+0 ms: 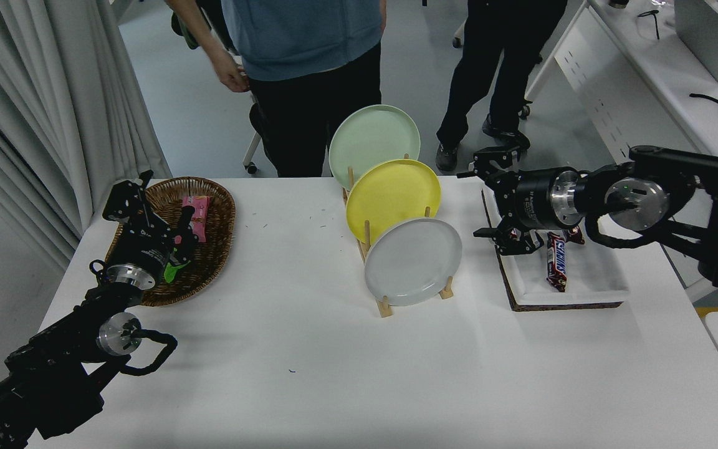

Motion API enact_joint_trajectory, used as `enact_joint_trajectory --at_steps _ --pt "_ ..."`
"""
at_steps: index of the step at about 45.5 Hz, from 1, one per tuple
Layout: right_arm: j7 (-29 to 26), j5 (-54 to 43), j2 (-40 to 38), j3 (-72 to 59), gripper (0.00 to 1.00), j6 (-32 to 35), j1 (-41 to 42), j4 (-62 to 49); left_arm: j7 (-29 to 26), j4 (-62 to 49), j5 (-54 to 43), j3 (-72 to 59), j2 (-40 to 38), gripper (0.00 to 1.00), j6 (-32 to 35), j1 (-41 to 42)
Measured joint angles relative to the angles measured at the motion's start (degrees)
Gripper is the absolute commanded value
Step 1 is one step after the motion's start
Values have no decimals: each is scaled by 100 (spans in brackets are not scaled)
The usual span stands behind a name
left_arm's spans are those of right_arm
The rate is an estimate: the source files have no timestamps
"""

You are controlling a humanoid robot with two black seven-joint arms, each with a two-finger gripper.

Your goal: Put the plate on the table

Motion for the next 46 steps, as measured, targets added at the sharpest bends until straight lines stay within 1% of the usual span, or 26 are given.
enact_joint_trajectory --at_steps 16,31,38,46 --pt "234 -328 753 237 100 372 -333 -943 0 0 1 0 0 100 0 0" --pt "272 -330 1101 270 100 453 -522 -1255 0 0 4 -2 0 100 0 1" --pt "275 -189 1211 326 100 434 -667 -1292 0 0 2 -2 0 100 0 1" --pt "276 269 1327 360 100 372 -789 -1299 0 0 1 -2 0 100 0 1"
